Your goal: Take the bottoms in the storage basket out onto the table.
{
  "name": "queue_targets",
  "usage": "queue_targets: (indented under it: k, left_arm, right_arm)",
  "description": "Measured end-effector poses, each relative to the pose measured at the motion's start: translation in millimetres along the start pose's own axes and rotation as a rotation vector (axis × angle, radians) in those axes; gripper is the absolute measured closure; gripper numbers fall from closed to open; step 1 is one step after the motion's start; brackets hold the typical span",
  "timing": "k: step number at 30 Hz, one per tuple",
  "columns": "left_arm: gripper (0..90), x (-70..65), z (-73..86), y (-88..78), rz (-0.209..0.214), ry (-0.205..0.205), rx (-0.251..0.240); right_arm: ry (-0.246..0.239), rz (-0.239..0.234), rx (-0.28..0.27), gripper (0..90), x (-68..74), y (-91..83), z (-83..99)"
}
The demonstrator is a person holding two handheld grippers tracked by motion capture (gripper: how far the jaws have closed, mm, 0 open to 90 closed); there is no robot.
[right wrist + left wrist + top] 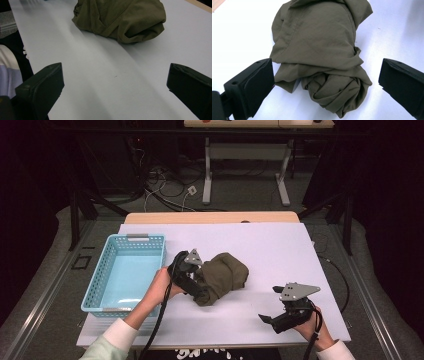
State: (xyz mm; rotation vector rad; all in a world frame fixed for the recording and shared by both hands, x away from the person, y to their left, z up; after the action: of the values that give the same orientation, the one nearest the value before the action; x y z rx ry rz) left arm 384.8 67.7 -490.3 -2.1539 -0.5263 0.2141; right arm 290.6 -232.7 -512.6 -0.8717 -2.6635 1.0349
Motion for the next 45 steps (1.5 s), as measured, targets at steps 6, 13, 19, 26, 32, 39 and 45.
queue_targets:
  k: [6,13,19,26,32,39,45]
  left_arm:
    - [0.0,-1.6,4.4,-5.9,-0.005,0.006,0.001]
    - [0.0,-3.4,11.2,-13.9,-0.006,-0.004,-0.003]
    - [0.0,-7.5,15.2,-17.8,-0.013,0.006,0.001]
    - [0.0,-10.1,21.6,-21.6,-0.018,0.002,0.006]
    - [0.0,-11.0,28.1,-26.2,-0.027,-0.005,0.008]
    - [0.0,-11.3,36.8,-30.6,-0.035,-0.018,0.008]
    - [0.0,-14.7,44.0,-35.1,-0.042,-0.023,0.006]
  right_arm:
    - [0.000,0.000,0.000,0.9,0.1,-0.1,0.0]
    - [0.001,0.001,0.001,0.9,0.0,-0.2,0.1]
    - [0.005,0.003,0.001,0.9,-0.2,-0.4,0.4]
    - [0.003,0.004,0.003,0.9,-0.2,-0.6,0.4]
    - [0.002,0.003,0.005,0.9,-0.2,-0.4,0.5]
    - [0.002,0.002,0.008,0.9,-0.3,-0.2,0.7]
    - [0.003,0.001,0.009,0.9,-0.4,0.0,0.8]
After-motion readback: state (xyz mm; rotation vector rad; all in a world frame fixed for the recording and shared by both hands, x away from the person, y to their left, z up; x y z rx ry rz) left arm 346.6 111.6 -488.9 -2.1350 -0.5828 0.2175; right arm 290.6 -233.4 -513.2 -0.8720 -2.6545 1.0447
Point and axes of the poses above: each handheld gripper's, and its own axes: y roughly forward along the jaws, z roughly out of its underside, x roughly to its left, the point moved 3 cm from there along y, roughly forward along the jaws, and after that the axes turned 4 degrees about x, right-handed, at the moved point
